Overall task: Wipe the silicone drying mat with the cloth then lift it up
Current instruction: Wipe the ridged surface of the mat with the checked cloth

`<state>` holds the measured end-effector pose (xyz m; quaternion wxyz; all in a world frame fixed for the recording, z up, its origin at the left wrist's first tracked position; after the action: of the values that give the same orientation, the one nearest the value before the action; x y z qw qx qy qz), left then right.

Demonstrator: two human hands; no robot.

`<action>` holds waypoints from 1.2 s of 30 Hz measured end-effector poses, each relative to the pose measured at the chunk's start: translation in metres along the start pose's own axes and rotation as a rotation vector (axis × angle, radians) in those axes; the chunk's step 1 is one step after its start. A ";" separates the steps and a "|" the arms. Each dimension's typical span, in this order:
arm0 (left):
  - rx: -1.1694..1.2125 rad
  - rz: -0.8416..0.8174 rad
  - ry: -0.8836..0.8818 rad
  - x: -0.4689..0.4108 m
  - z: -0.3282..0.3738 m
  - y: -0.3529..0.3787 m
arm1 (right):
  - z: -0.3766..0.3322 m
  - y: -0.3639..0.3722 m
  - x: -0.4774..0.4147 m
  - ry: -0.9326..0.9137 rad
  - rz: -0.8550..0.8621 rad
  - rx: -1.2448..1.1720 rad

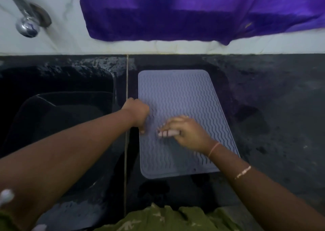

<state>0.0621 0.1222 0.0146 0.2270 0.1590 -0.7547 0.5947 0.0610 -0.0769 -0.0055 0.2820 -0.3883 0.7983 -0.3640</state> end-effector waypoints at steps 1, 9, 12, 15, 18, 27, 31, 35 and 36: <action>-0.006 0.028 -0.014 -0.003 0.000 -0.006 | 0.009 -0.011 -0.015 0.007 0.026 -0.005; 0.048 -0.104 -0.021 -0.039 -0.008 -0.022 | 0.088 -0.076 -0.144 0.198 0.240 0.115; 0.057 -0.218 -0.051 -0.052 -0.013 -0.023 | 0.104 -0.077 -0.185 0.229 0.231 0.207; 0.035 -0.245 -0.074 -0.054 -0.008 -0.025 | 0.120 -0.045 -0.208 0.318 -0.002 0.369; 0.035 -0.202 -0.084 -0.055 -0.007 -0.026 | 0.118 -0.012 -0.205 0.464 -0.128 0.434; 0.095 -0.186 -0.074 -0.057 -0.010 -0.025 | 0.063 0.014 -0.121 0.456 -0.037 0.517; 0.075 -0.199 -0.079 -0.058 -0.010 -0.022 | 0.075 0.009 -0.139 0.404 0.010 0.636; 0.033 -0.228 -0.097 -0.059 -0.012 -0.021 | 0.110 -0.016 -0.191 0.474 0.043 0.725; 0.031 -0.232 -0.102 -0.059 -0.013 -0.021 | 0.115 -0.023 -0.201 0.507 0.043 0.717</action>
<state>0.1247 0.1276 0.0034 0.2529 0.2789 -0.7325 0.5672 0.2635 0.0374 -0.0197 0.2017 -0.1479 0.6734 -0.6957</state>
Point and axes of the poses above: each hand's wrist, its own x-axis away from the middle knuckle, its own y-axis out of the palm, z = x × y, the point moved 1 cm from there along -x, towards the middle knuckle, and after that the axes turned 1 degree about -z, right-handed, at the moved point
